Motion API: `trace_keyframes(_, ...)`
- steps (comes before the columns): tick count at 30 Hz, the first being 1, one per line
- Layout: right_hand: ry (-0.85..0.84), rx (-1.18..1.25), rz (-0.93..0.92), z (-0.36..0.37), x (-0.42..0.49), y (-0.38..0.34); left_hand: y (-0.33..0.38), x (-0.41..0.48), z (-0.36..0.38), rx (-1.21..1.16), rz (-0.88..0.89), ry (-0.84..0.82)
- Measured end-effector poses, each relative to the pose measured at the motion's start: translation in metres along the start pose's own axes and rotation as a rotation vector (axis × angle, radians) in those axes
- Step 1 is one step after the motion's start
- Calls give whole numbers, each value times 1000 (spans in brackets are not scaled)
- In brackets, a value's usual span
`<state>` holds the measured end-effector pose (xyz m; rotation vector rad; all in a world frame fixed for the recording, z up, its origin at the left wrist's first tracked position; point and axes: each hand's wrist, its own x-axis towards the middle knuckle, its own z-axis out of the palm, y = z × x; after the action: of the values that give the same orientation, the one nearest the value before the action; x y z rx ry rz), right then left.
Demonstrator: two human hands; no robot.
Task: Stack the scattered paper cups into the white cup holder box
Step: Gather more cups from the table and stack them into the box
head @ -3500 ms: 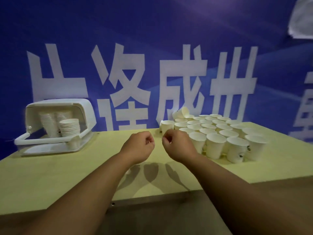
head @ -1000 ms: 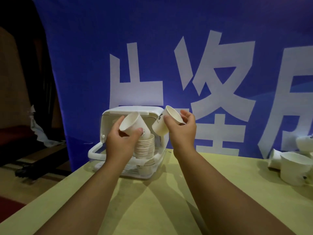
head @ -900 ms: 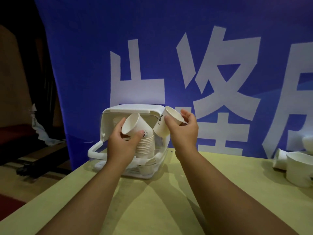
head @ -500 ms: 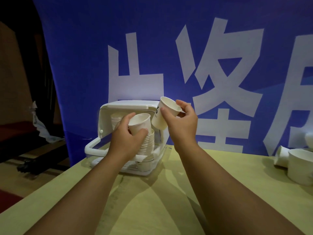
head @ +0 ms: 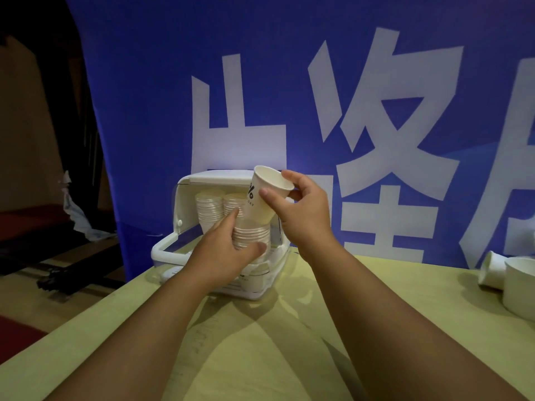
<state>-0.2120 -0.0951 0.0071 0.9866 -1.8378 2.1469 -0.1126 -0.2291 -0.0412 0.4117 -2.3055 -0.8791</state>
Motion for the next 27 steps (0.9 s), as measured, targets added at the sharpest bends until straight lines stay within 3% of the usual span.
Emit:
trace_keyframes(8, -195, -144, 33, 5, -9, 9, -5, -10, -1, -22, -32, -9)
trace_keyframes(15, -221, -381, 99, 9, -12, 23, -11, -11, -1, -14, -8, 1)
trace_keyframes(27, -184, -389, 73, 12, -21, 42, -18, -7, 0, -54, 24, 27)
